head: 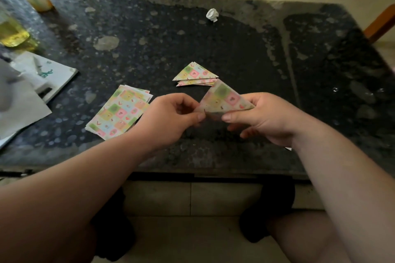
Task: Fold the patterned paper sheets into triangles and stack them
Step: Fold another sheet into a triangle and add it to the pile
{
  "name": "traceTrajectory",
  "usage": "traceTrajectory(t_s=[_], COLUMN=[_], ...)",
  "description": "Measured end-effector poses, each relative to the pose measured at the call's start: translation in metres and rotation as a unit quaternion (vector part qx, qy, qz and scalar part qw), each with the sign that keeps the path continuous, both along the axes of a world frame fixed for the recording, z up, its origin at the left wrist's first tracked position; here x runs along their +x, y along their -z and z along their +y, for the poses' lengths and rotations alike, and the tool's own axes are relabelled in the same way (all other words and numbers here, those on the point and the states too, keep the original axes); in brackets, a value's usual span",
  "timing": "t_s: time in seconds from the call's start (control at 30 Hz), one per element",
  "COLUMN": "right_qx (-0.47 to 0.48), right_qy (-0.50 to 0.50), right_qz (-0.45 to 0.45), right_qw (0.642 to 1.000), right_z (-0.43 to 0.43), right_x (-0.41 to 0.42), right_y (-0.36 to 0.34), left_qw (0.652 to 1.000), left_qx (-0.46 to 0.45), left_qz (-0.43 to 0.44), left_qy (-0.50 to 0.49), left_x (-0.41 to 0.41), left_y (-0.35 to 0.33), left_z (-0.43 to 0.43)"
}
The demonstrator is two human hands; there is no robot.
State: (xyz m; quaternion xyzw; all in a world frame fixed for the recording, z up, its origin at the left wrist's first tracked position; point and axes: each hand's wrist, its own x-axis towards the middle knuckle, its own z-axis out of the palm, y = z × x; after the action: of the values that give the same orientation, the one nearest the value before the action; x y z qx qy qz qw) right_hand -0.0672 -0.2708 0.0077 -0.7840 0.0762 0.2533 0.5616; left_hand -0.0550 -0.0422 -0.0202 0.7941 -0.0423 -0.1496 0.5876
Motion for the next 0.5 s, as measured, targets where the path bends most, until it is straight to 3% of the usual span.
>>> traceTrajectory(t_s=[0.2, 0.37, 0.5], right_qx=[0.058, 0.086, 0.099], right_qy=[0.058, 0.023, 0.051], right_qz=[0.046, 0.065, 0.069], right_qw=[0.996, 0.994, 0.991], right_z=[0.002, 0.007, 0.017], right_x=[0.004, 0.0, 0.001], right_y=[-0.001, -0.005, 0.0], left_qw=[0.988, 0.986, 0.985], left_qx=[-0.117, -0.116, -0.111], left_qz=[0.089, 0.099, 0.113], left_qy=[-0.052, -0.063, -0.063], left_x=[-0.003, 0.001, 0.001], left_y=[-0.011, -0.013, -0.012], left_z=[-0.003, 0.002, 0.006])
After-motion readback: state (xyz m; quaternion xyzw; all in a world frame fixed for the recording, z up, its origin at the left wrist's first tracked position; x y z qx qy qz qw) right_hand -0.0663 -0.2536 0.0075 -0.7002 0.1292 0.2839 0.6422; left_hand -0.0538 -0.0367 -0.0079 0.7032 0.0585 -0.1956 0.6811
